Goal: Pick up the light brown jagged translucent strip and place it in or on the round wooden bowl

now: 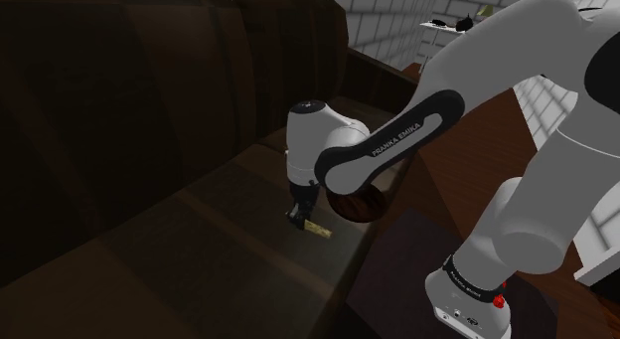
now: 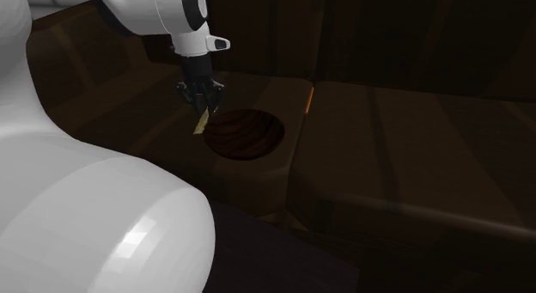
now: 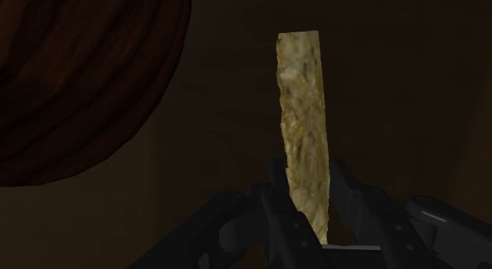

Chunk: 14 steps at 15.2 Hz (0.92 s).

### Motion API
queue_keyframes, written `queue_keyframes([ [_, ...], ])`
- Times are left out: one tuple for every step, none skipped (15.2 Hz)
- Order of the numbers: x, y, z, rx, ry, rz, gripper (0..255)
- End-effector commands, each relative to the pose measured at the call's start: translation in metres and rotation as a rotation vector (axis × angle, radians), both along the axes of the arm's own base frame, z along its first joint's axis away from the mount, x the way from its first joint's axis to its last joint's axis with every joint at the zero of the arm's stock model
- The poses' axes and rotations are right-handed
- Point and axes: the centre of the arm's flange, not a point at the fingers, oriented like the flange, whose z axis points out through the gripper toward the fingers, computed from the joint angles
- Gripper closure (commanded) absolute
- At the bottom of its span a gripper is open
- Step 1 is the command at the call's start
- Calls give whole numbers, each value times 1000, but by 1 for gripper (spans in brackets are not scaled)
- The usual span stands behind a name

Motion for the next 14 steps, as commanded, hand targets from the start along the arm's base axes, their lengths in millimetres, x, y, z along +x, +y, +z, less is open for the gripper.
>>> queue_keyframes([
  [1, -4, -2, -6, 12, -7, 255],
  [1, -4, 3, -6, 12, -7, 255],
  [1, -4, 9, -6, 12, -7, 255],
  [1, -4, 14, -6, 12, -7, 255],
  [1, -4, 19, -6, 12, -7, 255],
  [1, -4, 25, -6, 12, -7, 255],
  [1, -4, 30, -6, 12, -7, 255],
  [1, -4, 35, -6, 12, -7, 255],
  [1, -4, 40, -6, 12, -7, 255],
  [1, -4, 46, -6, 12, -7, 255],
  [1, -4, 51, -6, 12, -7, 255],
  [1, -4, 56, -6, 12, -7, 255],
  [1, -4, 62, -6, 12, -7, 255],
  [1, -4, 67, -6, 12, -7, 255],
])
